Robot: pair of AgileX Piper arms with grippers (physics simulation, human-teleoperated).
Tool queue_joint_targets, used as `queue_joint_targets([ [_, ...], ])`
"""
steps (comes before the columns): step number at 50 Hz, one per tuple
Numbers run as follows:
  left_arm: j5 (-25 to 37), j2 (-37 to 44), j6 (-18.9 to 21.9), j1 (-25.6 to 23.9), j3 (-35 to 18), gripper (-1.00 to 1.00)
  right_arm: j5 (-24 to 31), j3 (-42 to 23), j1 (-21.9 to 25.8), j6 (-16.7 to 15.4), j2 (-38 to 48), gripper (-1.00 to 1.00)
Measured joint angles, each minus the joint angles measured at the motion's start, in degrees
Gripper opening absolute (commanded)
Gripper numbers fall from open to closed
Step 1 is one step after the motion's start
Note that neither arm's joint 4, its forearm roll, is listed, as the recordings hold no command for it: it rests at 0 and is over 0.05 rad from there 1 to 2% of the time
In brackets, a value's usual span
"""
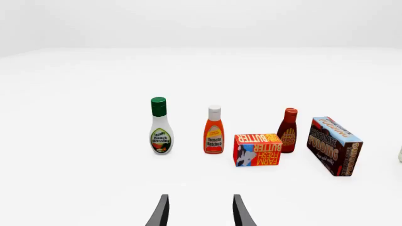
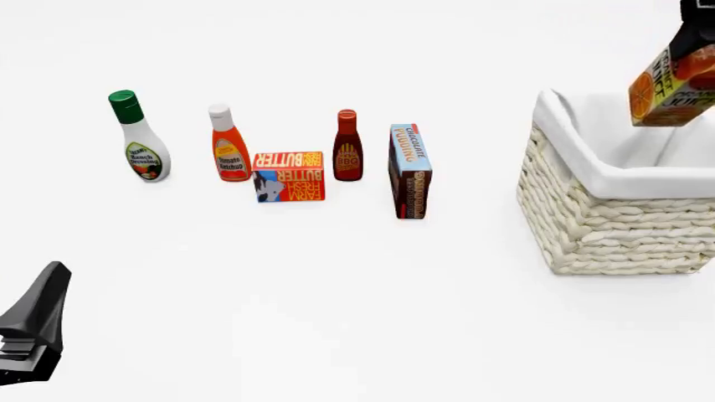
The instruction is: Pick the orange juice and place it in the basket.
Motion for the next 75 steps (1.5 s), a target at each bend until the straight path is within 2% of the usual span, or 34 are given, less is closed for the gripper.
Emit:
queue_joint_targets([
  [75,0.0,0.0,0.0,0.0,0.0,1.00,0.0,-1.1,-2.1,-0.8,8.4,-1.00],
])
